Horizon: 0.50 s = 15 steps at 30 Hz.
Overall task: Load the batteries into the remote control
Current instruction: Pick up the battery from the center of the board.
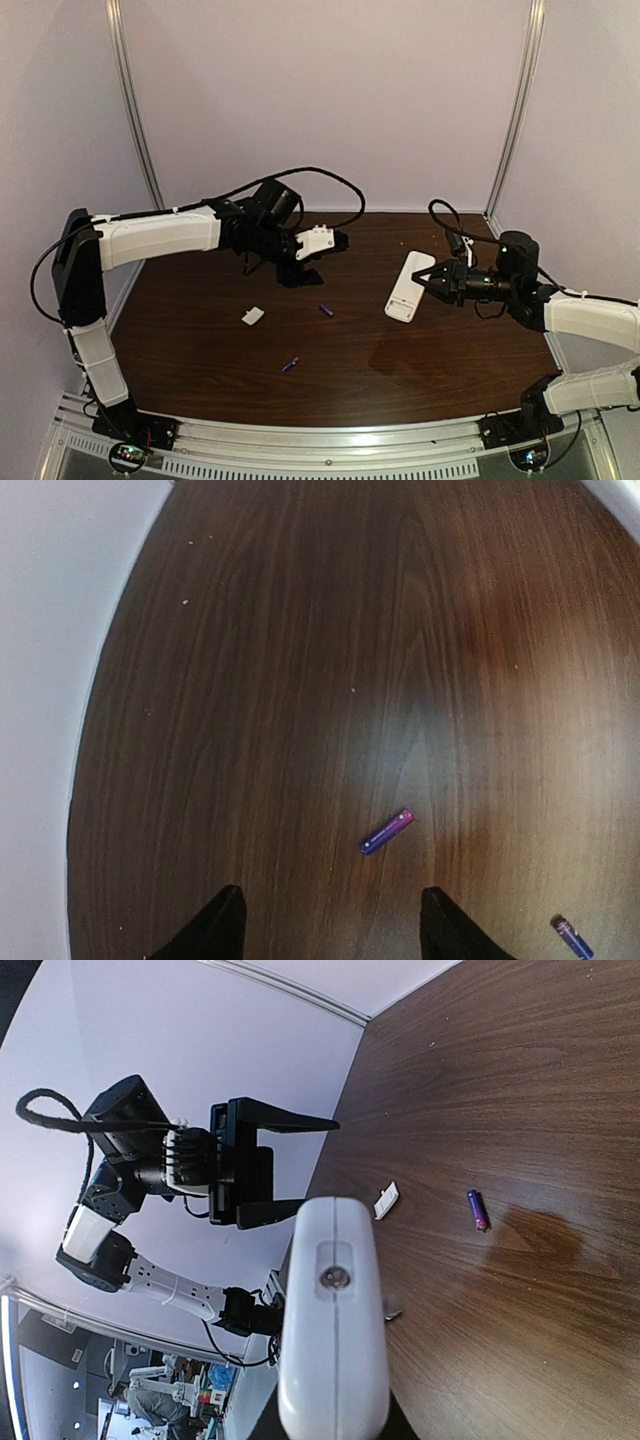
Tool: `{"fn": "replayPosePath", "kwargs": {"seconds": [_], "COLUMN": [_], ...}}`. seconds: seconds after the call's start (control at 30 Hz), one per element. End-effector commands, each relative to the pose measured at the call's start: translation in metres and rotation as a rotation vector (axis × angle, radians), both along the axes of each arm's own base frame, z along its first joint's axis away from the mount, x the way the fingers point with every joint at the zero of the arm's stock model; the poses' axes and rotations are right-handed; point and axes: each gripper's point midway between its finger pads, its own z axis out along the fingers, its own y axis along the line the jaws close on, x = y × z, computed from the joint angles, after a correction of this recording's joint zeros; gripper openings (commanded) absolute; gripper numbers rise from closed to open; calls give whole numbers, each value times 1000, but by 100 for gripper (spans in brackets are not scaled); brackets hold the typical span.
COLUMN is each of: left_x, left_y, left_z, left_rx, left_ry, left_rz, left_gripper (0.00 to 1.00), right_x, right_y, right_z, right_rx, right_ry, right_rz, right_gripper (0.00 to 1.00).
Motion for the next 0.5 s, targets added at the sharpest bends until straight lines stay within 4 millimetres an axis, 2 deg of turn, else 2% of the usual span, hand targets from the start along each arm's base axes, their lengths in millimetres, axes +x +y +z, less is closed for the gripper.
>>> {"fn": "replayPosePath", "kwargs": {"seconds": [0.0, 0.27, 0.47], "left_x": [-17, -14, -9], "left_y": [-2, -8, -11], "left_z": [-32, -68, -84], "left_rx": [168, 267, 309], "left_ry": [0, 18, -8], "left_rz": [-175, -244, -292], "left_gripper": [58, 39, 32], "right_x": [-3, -7, -9], "right_y": [-4, -9, -10], "right_z": [-6, -7, -9], "right_rx": [-5, -8, -19], "right_ry": [0, -24, -34], "right_rz": [14, 32, 41], "right_gripper": [0, 0, 0]}}
